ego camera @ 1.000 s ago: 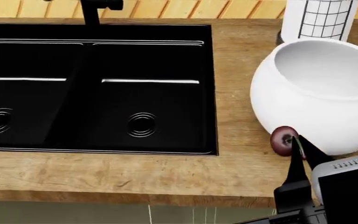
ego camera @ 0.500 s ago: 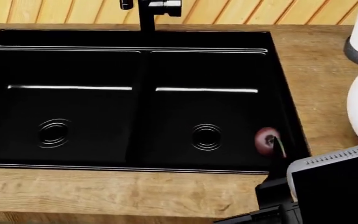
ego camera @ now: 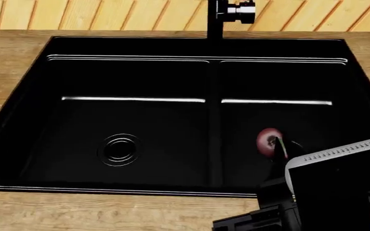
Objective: There is a mixed pile of frozen fruits and vegetables on the counter. Locate all the frozen vegetables and place the items in a bowl on the counter. Take all the frozen fruits and defrost them in a running sink.
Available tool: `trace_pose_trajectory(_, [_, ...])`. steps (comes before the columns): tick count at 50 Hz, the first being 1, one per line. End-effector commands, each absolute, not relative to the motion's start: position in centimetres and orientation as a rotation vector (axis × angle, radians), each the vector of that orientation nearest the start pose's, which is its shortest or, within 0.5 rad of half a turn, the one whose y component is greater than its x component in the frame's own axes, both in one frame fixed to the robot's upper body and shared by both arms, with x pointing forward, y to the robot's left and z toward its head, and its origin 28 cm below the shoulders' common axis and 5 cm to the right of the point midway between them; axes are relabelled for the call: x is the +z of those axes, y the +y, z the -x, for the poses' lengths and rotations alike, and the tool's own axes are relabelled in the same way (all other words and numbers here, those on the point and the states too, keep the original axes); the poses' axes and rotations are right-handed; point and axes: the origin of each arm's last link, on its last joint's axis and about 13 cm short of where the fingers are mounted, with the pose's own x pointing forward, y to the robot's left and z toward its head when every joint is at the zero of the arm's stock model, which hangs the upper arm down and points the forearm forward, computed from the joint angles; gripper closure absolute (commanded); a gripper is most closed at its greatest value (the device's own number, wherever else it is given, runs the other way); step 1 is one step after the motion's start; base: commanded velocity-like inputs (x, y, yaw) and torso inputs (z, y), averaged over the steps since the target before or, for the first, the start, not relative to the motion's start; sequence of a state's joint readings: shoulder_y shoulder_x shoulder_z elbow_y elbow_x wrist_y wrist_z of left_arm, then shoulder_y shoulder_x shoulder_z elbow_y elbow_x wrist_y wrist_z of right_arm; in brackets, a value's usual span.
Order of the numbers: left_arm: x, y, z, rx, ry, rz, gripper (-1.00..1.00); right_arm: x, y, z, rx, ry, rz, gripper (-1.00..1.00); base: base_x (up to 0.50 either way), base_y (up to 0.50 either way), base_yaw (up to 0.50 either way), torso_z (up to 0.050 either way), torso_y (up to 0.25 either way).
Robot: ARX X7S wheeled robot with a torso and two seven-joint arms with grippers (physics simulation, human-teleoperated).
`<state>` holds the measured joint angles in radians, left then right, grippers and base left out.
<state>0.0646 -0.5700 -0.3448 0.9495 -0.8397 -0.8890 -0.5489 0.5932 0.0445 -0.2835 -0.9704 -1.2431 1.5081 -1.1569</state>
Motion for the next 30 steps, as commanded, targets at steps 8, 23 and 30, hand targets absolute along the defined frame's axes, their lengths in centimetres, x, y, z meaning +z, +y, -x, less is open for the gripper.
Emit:
trace_pose_trajectory(8, [16.41, 27.66, -14.75, 0.181, 0.003, -0.062, -1.0, 22.33, -13.49, -17.77, 0.119, -0.013, 0.25, 1.0, 0.0, 0.5, 0.0, 0.0, 0.0])
trace_pose_trajectory(23, [16.29, 27.64, -14.81, 0.182, 0.003, -0.063, -1.0, 22.24, -13.82, -17.69, 0.092, -0.005, 0.251, 1.0, 0.06, 0.5, 0.0, 0.0, 0.0])
trace_pose_trajectory(30, [16.57, 27.51, -14.97, 0.18, 0.004, -0.065, -1.0, 22.29, -13.86, -17.68, 0.09, -0.007, 0.258, 1.0, 0.26, 0.46, 0.0, 0.0, 0.0])
